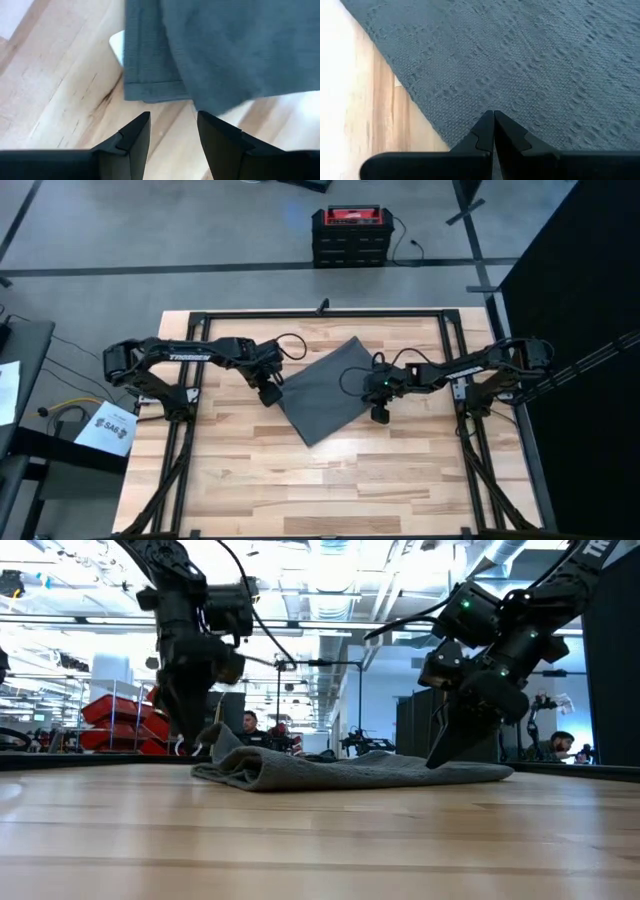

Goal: Roll towel
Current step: Fold the gray towel

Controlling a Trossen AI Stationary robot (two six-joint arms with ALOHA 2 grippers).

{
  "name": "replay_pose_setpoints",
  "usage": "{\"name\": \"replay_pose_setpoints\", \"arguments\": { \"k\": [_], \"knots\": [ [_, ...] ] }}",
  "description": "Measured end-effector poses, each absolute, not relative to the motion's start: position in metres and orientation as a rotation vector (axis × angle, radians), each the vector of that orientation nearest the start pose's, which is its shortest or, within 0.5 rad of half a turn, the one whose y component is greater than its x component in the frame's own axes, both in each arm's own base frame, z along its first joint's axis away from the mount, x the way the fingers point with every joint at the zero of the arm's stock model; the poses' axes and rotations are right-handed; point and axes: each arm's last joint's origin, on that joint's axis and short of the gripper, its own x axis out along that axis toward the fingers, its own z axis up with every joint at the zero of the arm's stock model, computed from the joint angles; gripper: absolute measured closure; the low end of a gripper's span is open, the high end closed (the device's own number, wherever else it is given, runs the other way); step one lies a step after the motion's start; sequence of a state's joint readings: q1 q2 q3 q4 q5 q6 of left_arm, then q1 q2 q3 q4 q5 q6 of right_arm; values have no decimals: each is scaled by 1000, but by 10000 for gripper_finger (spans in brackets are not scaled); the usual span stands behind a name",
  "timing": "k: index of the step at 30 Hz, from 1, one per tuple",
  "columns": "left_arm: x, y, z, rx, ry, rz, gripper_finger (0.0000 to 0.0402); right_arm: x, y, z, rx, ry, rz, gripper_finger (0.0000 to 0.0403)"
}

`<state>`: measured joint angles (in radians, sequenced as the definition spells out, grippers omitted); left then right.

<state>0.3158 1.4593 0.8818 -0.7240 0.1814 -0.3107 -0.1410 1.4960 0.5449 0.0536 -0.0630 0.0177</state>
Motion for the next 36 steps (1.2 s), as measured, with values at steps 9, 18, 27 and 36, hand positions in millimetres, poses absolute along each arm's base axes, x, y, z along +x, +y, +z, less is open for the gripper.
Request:
{"name": "replay_pose_setpoints", "arguments": {
  "k": [9, 18, 27, 36],
  "knots": [
    [247, 68, 187, -597, 1234, 308, 251, 249, -34, 127, 106, 892, -79, 403],
    [241, 74, 161, -682, 1260, 386, 251, 250, -31, 127, 93, 892, -66, 403],
    [245, 79, 155, -690, 1228, 371, 254, 250, -31, 127, 88, 886, -64, 403],
    [248, 81, 143, -667, 1278, 346, 354, 251, -31, 128, 78, 876, -59, 403]
  ]
}}
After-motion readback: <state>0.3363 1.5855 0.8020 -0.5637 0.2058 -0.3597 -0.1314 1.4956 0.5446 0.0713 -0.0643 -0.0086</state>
